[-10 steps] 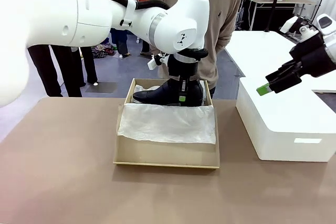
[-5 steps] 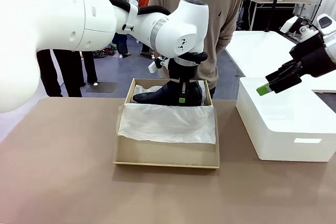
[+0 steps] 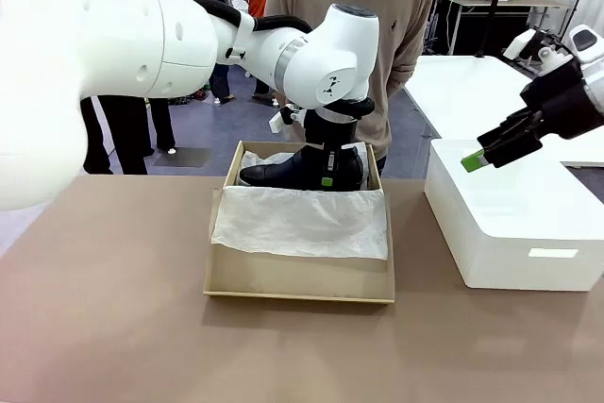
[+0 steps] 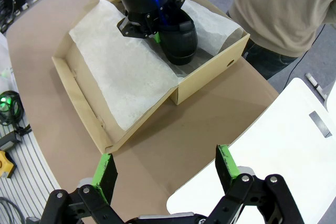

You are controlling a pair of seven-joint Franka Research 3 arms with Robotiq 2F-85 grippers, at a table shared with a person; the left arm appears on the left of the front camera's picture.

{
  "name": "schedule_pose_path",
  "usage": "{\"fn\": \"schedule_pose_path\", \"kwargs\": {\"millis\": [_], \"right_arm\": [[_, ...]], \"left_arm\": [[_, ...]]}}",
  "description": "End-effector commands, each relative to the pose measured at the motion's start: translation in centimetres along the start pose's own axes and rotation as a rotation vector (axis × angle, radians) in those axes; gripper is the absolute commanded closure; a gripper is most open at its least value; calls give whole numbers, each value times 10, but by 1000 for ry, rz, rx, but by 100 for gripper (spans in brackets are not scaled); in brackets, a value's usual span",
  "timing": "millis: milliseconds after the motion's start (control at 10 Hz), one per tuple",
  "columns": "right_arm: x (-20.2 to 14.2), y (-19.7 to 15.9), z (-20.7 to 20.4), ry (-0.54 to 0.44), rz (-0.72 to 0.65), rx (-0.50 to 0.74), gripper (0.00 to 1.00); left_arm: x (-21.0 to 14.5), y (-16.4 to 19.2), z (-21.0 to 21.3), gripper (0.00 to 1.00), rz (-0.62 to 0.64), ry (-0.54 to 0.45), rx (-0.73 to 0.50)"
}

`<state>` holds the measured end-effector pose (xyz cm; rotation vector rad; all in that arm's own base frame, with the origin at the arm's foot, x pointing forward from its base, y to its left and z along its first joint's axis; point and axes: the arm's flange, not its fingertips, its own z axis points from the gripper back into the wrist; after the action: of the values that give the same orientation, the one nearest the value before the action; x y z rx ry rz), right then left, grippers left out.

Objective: Pack the shoes into the box.
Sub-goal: Place the other shoe of the Shoes into the Shoes Box.

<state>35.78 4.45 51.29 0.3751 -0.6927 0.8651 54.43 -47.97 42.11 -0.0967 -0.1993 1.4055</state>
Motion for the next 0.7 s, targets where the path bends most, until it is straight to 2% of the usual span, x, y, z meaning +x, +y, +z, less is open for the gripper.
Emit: {"fn": "schedule_pose_path", "kwargs": {"millis": [0, 100, 500, 600], "right_arm": [[0, -4, 0, -24, 20, 16, 0], [0, -4, 0, -24, 20, 16, 0], [0, -4, 0, -24, 20, 16, 0], [0, -4, 0, -24, 20, 16, 0]], "left_arm": [[-5, -7, 1, 100, 48, -47, -24], [-6, -7, 1, 92, 44, -30, -16], [-6, -6, 9, 13, 24, 14, 16], [-5, -5, 17, 0, 15, 9, 21]]}}
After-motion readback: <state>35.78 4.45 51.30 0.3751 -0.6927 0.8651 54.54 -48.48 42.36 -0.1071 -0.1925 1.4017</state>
